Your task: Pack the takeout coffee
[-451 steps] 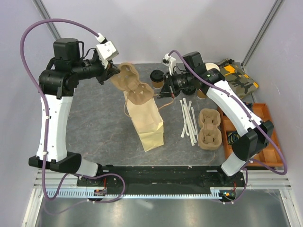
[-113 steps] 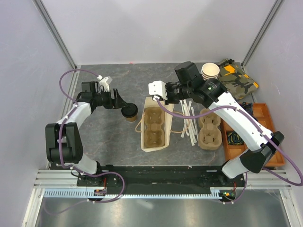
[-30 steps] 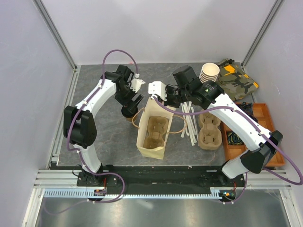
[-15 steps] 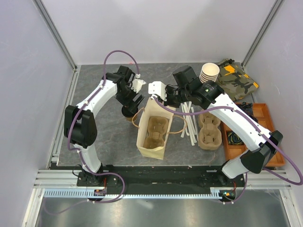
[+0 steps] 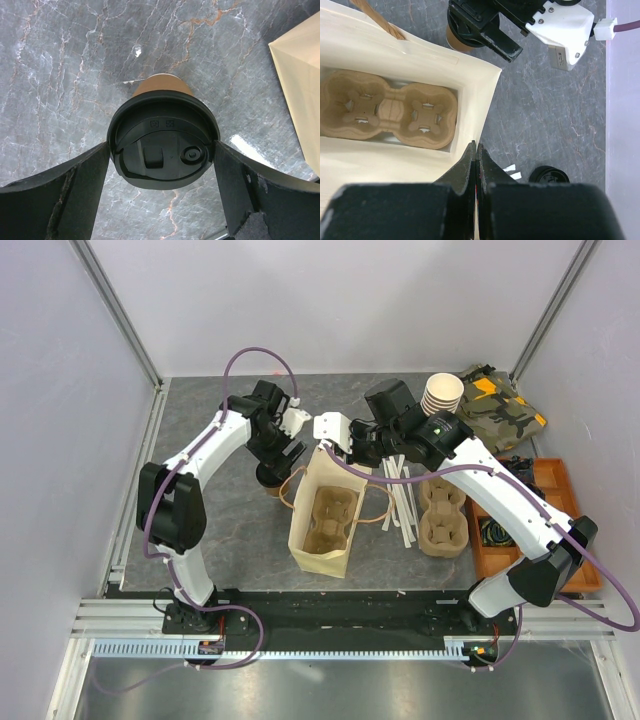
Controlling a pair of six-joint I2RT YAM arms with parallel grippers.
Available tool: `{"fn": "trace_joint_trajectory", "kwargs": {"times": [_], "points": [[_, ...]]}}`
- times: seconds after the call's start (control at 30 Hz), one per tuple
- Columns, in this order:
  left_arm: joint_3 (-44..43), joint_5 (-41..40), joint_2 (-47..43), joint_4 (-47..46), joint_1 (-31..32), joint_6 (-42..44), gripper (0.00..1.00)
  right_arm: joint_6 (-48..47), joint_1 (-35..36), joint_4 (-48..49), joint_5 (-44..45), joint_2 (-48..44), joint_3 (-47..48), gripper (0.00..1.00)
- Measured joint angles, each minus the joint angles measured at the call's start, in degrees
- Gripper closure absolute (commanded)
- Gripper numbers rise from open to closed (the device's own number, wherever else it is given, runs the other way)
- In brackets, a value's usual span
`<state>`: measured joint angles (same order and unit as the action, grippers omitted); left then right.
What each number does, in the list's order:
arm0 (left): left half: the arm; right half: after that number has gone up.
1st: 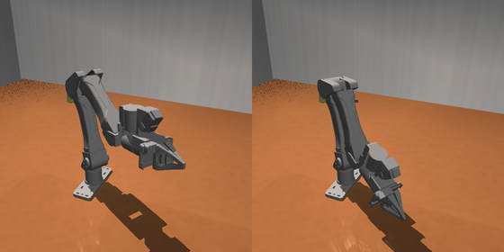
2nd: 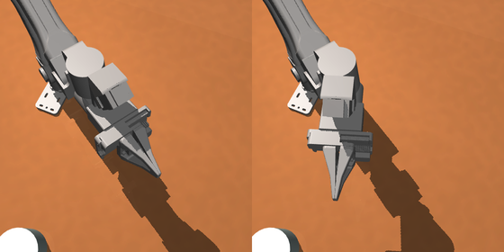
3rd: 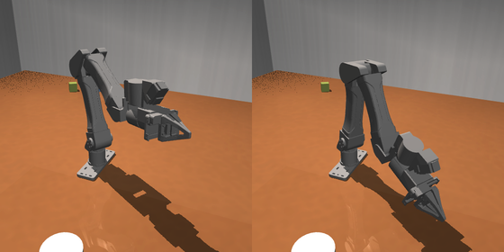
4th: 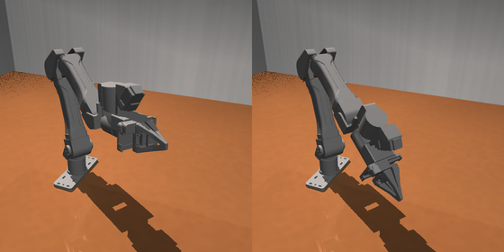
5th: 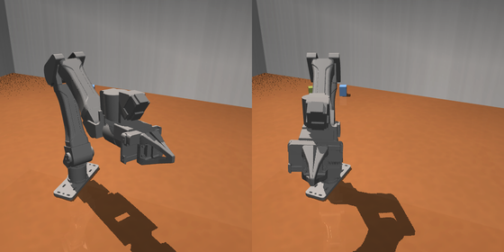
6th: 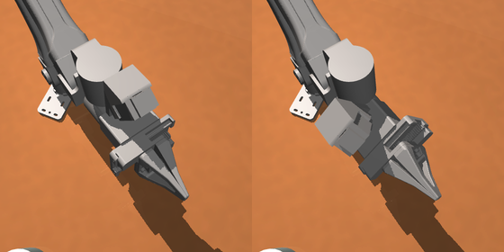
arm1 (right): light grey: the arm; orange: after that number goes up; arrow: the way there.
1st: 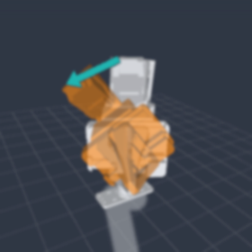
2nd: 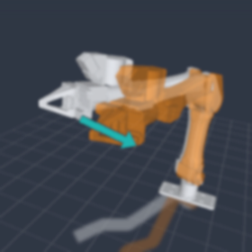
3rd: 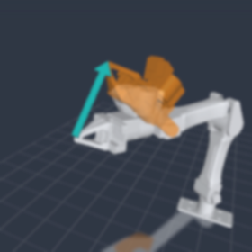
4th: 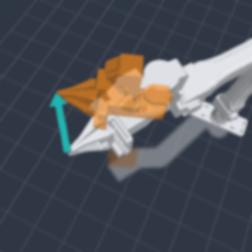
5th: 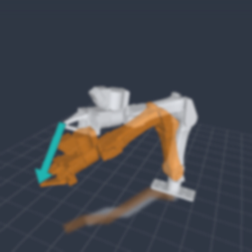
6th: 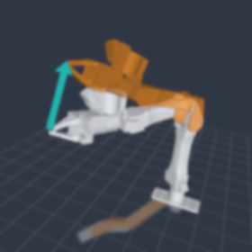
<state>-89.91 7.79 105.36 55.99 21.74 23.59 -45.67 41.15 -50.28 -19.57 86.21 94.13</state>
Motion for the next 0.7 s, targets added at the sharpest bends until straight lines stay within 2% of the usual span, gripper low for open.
{"fn": "trace_joint_trajectory", "kwargs": {"times": [0.7], "points": [[1.3, -1.8, -0.9, -0.9, 1.0, -0.6, 0.08, 0.0, 0.0, -0.8, 0.2, 0.0, 0.0, 1.0]]}}
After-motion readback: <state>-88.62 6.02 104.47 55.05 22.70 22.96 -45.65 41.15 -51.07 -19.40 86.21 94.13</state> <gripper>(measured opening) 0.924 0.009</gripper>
